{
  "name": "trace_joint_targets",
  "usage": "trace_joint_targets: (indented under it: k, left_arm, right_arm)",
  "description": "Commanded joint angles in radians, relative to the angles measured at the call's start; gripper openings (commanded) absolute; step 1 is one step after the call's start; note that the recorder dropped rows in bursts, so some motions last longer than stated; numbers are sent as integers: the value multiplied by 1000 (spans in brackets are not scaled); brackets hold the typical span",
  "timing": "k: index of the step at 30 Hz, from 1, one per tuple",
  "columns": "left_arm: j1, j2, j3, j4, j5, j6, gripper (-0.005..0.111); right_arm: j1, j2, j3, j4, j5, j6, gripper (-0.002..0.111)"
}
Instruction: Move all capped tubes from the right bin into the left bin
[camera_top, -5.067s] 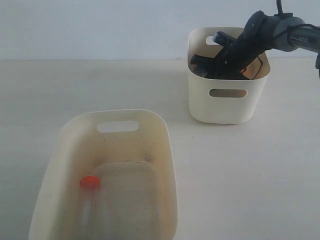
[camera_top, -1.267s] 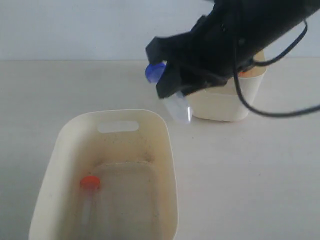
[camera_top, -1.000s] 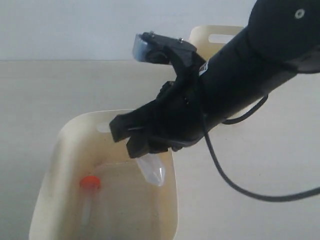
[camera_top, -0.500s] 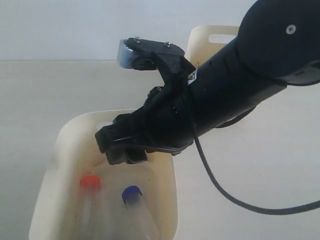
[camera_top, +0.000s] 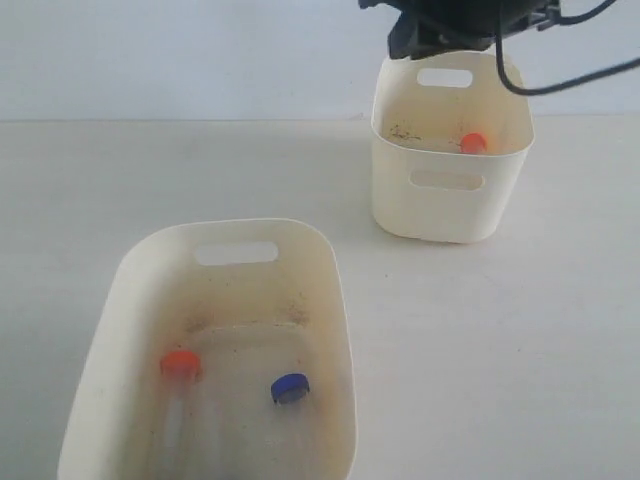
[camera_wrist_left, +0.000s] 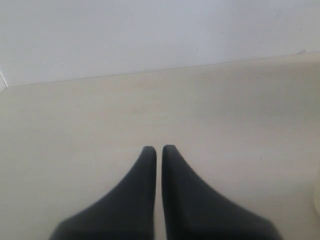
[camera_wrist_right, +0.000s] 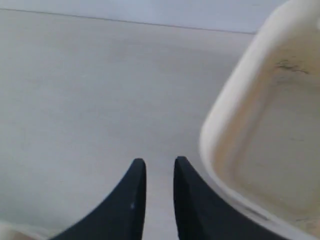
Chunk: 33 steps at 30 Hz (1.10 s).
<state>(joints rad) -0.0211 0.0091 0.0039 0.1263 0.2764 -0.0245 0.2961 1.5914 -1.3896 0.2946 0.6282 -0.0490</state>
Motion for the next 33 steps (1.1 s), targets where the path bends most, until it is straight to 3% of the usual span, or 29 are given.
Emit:
trace_joint_targets:
  k: [1, 5, 12, 13, 14, 16, 23, 27, 33]
  left_arm:
    - [1, -2, -4, -7, -15, -12, 4]
    - [1, -2, -4, -7, -15, -12, 4]
    - [1, -2, -4, -7, -15, -12, 4]
    - [1, -2, -4, -7, -15, -12, 4]
    - [1, -2, -4, -7, -15, -12, 4]
    - [1, -2, -4, -7, -15, -12, 4]
    - [1, -2, -4, -7, -15, -12, 4]
    - [1, -2, -4, -7, -15, -12, 4]
    - [1, -2, -4, -7, -15, -12, 4]
  right_arm:
    - [-32, 187, -241, -300, 231, 170, 19]
    - [-32, 388, -519, -445, 426, 226, 19]
    - [-32, 708, -893, -553, 565, 280, 21]
    - [-32, 745, -925, -568, 582, 293, 25]
    - [-32, 795, -958, -596, 593, 331, 41]
    - [-32, 848, -975, -609, 582, 348, 62]
    - [-40, 901, -975, -642, 583, 390, 59]
    - [-42, 894, -975, -531, 593, 339, 59]
    - [-49, 748, -975, -528, 593, 296, 59]
